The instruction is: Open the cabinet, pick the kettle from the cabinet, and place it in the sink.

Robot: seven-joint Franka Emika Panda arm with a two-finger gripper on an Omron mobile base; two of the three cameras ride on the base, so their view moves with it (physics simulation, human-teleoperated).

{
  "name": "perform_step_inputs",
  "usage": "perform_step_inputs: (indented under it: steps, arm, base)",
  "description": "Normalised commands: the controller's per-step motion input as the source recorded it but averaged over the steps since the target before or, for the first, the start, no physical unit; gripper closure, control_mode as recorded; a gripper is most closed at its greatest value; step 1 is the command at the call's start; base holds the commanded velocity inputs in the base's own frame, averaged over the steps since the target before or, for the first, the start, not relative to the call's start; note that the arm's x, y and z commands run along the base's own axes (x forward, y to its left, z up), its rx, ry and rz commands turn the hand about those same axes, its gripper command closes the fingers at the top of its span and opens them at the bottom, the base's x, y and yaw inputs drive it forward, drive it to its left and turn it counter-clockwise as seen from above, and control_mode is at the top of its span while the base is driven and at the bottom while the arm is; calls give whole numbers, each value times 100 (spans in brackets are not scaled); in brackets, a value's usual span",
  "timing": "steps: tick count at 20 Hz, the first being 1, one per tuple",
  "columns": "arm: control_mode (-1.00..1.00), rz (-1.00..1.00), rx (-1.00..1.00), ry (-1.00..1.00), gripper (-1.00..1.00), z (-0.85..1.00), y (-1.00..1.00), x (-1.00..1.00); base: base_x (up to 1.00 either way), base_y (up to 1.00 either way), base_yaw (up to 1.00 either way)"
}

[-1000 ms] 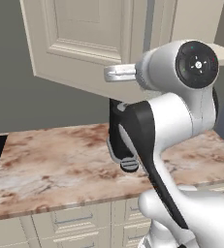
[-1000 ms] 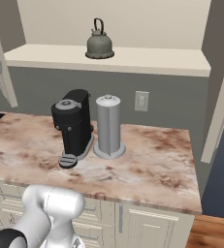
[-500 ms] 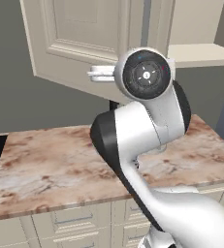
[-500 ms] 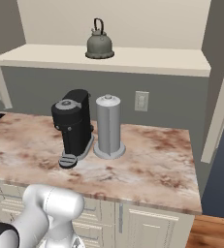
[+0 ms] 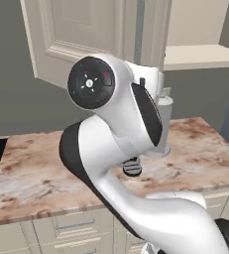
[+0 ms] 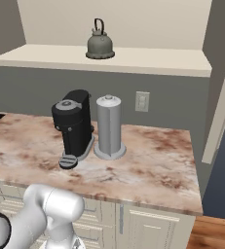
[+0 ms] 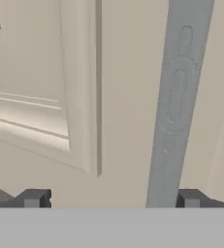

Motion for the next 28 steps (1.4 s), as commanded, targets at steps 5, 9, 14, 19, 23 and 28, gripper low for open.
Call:
perform_step_inputs:
  steps: [5,9,14,19,23,28]
  arm:
    - [-100,-32,0,13,-100,-47,0,4]
    - [-100,-30,0,8,-100,-29,0,-1]
    - [-100,-9,7,0,-100,0,13,-30]
    - [-100,-5,7,0,-100,0,4,-58]
    - [-100,-1,8,0,-100,0,0,-82]
    - [-100,0,8,0,-100,0,0,-76]
  base:
    - [0,0,0]
    - [0,0,0]
    - [0,0,0]
    - [0,0,0]
    - [0,0,0]
    - [0,0,0]
